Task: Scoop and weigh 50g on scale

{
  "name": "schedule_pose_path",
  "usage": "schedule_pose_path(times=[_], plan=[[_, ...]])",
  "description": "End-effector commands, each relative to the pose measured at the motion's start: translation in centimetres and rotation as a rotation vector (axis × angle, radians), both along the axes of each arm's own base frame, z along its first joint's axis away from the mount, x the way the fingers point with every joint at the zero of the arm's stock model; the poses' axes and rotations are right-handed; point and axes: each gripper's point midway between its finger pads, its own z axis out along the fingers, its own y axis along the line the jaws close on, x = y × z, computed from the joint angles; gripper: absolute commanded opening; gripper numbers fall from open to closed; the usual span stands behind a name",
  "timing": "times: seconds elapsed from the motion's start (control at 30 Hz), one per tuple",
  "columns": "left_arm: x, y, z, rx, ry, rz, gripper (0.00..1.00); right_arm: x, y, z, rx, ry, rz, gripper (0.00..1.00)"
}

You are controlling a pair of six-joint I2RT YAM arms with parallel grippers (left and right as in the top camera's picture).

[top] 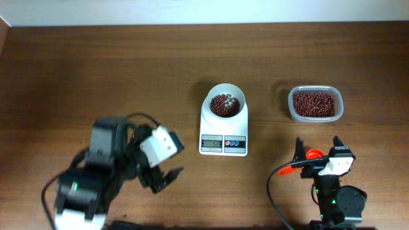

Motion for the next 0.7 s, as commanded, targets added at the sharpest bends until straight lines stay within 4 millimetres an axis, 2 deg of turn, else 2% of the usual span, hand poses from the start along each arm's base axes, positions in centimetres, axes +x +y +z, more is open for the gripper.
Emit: schedule_pose_path(times=[0.0,0.1,0.23,0.3,0.47,0.67], plan=[[-2.5,-0.8,0.3,-0.104,-0.097,-0.038,0.99,0.0,-0.4,-0.2,-0.005,0.002,-0.018,0.99],[-1.9,0.8,0.2,-0.213,-0.167,0.168,0.99,0.0,-0.4,-0.3,-0.004,0.003,-0.018,0.99],[-1.5,4.0,0.0,-0.369,-0.242,0.494,0.99,0.0,-0.4,-0.3,-0.005,0.003,-0.018,0.99],[-1.4,5.6,0.2,-0.395,-0.311,0.599,0.99,0.0,-0.4,-0.3,-0.005,0.003,-0.018,0.99],[0.2,7.3,1.6,-0.414,-0.510,0.656,0.99,0.0,-0.4,-0.2,-0.005,0.002,-0.018,0.99],[1.9,7.6,0.3,-0.466,-0.660,0.649,0.99,0.0,-0.4,-0.3,-0.005,0.003,-0.018,0.99]])
